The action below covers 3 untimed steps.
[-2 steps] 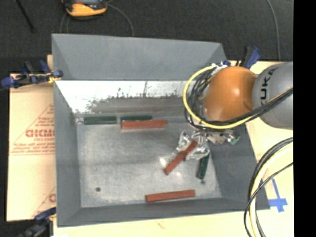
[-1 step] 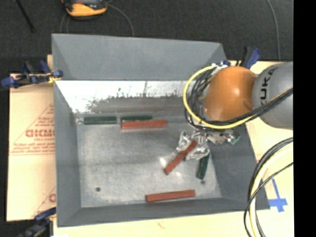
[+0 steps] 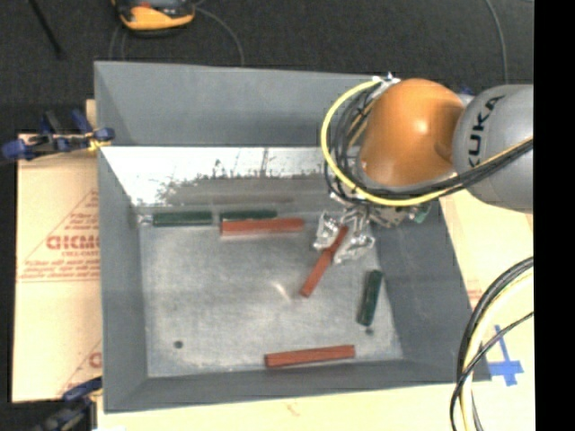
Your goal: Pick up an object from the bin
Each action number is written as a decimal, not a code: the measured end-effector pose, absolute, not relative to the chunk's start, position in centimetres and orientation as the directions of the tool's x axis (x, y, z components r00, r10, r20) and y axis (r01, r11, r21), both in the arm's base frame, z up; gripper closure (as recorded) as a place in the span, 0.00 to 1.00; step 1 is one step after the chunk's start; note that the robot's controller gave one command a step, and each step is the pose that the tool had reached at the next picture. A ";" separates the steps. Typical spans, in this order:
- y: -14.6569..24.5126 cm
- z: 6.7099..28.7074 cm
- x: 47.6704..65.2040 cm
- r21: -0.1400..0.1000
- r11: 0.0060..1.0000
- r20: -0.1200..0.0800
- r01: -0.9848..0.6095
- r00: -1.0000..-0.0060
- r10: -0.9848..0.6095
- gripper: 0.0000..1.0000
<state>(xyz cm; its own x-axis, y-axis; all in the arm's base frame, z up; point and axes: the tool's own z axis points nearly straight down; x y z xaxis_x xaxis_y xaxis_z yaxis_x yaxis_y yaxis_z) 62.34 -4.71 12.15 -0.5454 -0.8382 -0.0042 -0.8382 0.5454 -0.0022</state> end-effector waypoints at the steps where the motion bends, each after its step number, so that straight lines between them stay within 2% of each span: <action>1: -4.7 12.1 62.3 -0.001 0.546 -0.004 -0.838 -0.546 -0.838 1.00; 2: -4.6 13.7 62.4 -0.002 0.551 -0.005 -0.834 -0.551 -0.834 1.00; 3: -4.0 24.5 63.1 -0.002 0.560 -0.004 -0.829 -0.560 -0.829 1.00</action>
Offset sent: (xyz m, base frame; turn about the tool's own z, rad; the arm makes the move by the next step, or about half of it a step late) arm 0.0004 0.0025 0.0206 0.0098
